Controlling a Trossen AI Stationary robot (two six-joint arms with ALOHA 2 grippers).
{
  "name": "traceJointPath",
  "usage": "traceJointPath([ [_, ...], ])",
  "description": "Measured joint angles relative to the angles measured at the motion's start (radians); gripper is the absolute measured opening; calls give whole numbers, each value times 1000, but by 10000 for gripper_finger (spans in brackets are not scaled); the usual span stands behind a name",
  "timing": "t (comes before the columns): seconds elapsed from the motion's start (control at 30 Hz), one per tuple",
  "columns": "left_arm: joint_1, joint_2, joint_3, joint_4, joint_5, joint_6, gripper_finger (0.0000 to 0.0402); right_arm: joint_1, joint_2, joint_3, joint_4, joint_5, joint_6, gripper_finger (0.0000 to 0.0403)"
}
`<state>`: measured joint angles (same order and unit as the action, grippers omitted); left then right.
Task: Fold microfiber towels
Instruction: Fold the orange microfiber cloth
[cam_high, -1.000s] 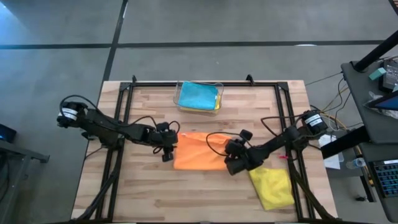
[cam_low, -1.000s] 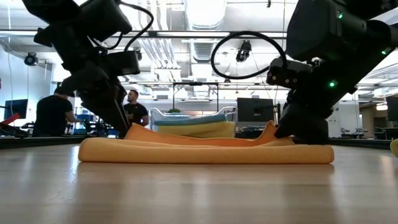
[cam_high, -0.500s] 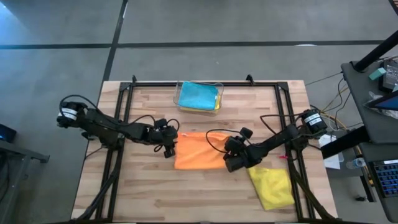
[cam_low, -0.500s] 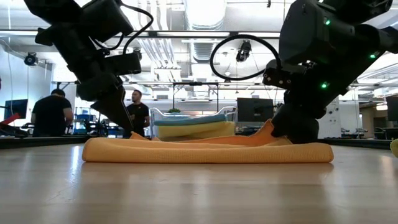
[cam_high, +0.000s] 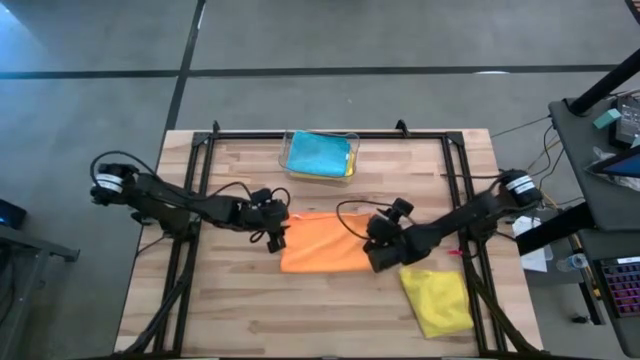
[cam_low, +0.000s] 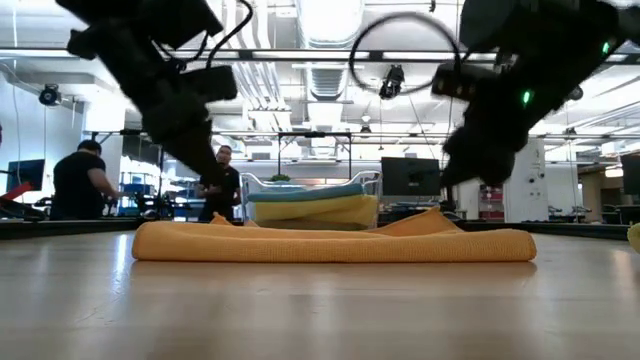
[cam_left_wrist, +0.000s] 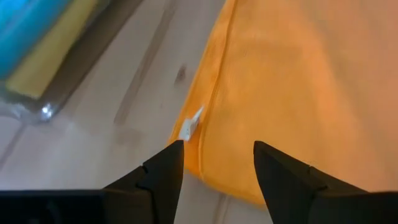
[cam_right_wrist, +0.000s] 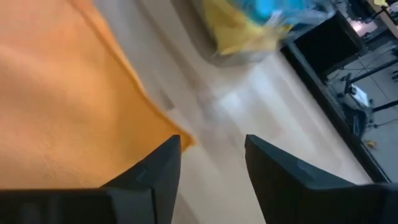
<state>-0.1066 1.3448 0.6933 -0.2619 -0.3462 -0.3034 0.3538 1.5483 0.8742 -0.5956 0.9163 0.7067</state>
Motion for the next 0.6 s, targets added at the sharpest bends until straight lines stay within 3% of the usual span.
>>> traceJointPath([
  [0.17,-35,0,27,57,-1,7,178,32,-118,-12,4,1,25,171],
  [0.33,-97,36,22,129,-5,38,178,128,-149,-20,106,3,4,171],
  [0.6,-99,186,17,148,-81,28,178,256,21,-22,574,-5,-201,171],
])
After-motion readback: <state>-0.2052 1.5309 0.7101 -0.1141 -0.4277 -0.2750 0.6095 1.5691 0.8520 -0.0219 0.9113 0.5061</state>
